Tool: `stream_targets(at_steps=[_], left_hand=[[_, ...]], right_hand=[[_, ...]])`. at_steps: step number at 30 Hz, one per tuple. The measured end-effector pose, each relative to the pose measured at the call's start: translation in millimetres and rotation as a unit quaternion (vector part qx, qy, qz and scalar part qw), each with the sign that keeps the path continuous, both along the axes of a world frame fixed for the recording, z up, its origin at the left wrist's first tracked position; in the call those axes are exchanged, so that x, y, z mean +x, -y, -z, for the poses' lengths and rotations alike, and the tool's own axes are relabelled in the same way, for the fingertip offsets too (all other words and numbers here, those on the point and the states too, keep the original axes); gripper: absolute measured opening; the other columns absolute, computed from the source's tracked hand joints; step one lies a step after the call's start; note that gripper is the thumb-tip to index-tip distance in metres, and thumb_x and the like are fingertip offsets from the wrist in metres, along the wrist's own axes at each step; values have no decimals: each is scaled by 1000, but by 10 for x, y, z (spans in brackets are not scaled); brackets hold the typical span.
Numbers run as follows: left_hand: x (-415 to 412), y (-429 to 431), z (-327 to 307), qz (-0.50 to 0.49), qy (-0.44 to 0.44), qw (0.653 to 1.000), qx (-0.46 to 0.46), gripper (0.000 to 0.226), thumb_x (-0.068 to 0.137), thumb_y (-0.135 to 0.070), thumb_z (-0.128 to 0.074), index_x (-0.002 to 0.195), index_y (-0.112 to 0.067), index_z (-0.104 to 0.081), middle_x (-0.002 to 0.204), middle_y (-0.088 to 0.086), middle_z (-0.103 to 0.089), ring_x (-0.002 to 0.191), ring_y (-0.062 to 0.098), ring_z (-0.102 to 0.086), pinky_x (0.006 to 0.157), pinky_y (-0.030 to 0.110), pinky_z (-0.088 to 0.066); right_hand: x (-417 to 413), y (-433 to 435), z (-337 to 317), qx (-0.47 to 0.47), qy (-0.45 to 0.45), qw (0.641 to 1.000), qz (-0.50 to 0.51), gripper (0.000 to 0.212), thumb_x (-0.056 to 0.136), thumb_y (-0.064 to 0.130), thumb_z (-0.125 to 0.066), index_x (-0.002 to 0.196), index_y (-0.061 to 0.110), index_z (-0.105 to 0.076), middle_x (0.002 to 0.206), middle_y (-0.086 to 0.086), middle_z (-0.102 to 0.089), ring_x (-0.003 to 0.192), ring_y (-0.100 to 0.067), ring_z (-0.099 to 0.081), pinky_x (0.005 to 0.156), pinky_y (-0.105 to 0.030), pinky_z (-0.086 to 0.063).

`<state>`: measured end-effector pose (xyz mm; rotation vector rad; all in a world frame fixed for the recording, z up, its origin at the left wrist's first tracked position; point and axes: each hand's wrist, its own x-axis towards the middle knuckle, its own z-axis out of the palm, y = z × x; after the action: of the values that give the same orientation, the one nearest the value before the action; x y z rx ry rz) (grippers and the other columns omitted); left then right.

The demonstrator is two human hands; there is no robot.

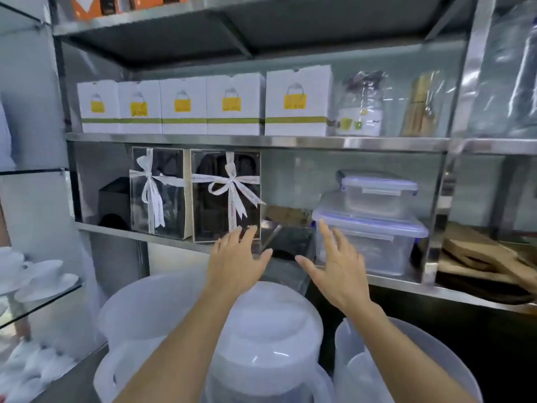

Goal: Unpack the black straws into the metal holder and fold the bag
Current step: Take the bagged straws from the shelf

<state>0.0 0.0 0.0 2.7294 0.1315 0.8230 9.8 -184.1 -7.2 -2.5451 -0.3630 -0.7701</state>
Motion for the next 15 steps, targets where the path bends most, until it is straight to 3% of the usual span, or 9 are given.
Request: stream_targets(at_steps=[3,5,8,11,12,13,15], left_hand=[[153,-35,89,27,-138,978,-155,68,84,-56,-48,143,-31,-24,149,6,-34,135,30,-34,110,44,-29],[216,-42,142,78,-160,936,-303,64,83,-46,-57,139,-29,-32,142,4,-44,127,28,-44,106,42,-35],[235,-21,192,111,-160,916,-352,39,83,-26,-62,120,-19,-52,118,2,-57,107,22,-55,93,34,-44],[204,-39,155,111,-109,905,-395,11,83,-9,-61,93,-13,-64,96,5,-64,88,21,-58,73,28,-46],[174,-38,126,107,-89,895,-423,12,84,-5,-56,86,-12,-65,86,5,-64,81,21,-58,69,27,-46],[152,-47,100,106,-72,877,-463,17,86,-3,-50,85,-12,-65,78,4,-64,73,20,-59,69,28,-47],[98,-76,32,126,-50,840,-525,29,89,2,-37,100,-9,-61,73,5,-62,65,20,-59,71,32,-50]], right_hand=[[182,-109,113,86,-134,987,-21,83,81,63,-49,145,42,-1,153,-14,-26,140,-33,-25,110,-51,-27],[216,-159,137,198,-246,945,-82,82,82,54,-58,146,39,-9,153,-9,-27,139,-31,-28,111,-49,-28],[197,-199,139,315,-350,872,-132,67,85,31,-64,143,26,-31,146,-7,-38,127,-30,-43,102,-42,-37],[208,-196,132,358,-368,849,-127,29,84,13,-63,113,11,-63,116,-15,-63,99,-29,-60,97,-45,-47],[197,-195,115,383,-356,843,-125,18,85,7,-61,101,10,-68,110,-19,-65,93,-29,-62,97,-47,-47],[178,-184,76,415,-342,833,-125,17,85,4,-58,96,9,-69,108,-24,-65,87,-27,-63,95,-48,-49],[99,-131,-77,479,-323,806,-131,17,86,5,-58,100,7,-67,106,-22,-67,82,-23,-64,78,-41,-56]])
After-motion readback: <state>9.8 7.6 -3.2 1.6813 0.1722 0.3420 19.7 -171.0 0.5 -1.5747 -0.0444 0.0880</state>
